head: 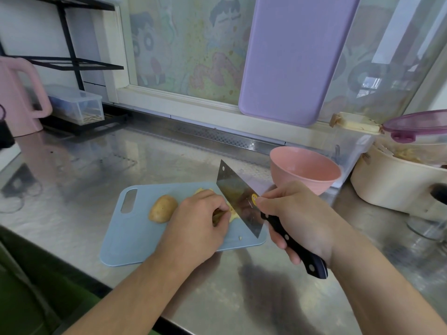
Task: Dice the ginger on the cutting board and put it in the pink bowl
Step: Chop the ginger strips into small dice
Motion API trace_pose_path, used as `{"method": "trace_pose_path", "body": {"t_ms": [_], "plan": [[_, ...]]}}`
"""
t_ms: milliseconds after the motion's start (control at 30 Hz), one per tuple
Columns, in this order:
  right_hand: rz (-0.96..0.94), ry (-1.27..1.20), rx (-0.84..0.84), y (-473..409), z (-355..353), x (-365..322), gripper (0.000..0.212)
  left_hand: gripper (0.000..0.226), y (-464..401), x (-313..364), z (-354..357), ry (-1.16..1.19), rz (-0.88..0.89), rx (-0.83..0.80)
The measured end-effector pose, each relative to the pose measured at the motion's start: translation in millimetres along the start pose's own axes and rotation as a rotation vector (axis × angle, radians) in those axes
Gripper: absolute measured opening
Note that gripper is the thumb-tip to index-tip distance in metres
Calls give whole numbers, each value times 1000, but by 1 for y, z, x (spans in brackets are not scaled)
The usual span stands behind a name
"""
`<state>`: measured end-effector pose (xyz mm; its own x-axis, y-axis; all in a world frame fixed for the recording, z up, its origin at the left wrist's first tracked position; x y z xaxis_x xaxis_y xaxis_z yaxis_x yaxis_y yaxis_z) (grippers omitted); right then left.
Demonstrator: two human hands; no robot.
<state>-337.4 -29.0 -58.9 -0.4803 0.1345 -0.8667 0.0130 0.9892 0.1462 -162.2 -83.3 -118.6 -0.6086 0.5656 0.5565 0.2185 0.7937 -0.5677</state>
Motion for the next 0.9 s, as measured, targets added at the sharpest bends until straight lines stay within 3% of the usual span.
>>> {"method": "trace_pose_path", "body": {"t_ms": [500, 767, 900], "plan": [[75, 77, 28, -4, 19, 4, 39, 12, 0, -1, 1, -37, -2, 0], [66, 71, 22, -5, 19, 6, 40, 4, 1, 2, 0, -164, 17, -22], [69, 75, 20, -5, 18, 7, 37, 11, 1, 5, 0, -251, 20, -22]]}}
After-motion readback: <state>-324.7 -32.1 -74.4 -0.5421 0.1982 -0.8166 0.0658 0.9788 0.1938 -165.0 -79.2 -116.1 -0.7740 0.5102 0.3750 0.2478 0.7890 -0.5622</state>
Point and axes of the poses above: each hand's wrist, its own y-axis away from the middle knuckle, its own z-axis out of the palm, x = y × z, the point moved 5 cm from there along -y, towards the middle knuckle
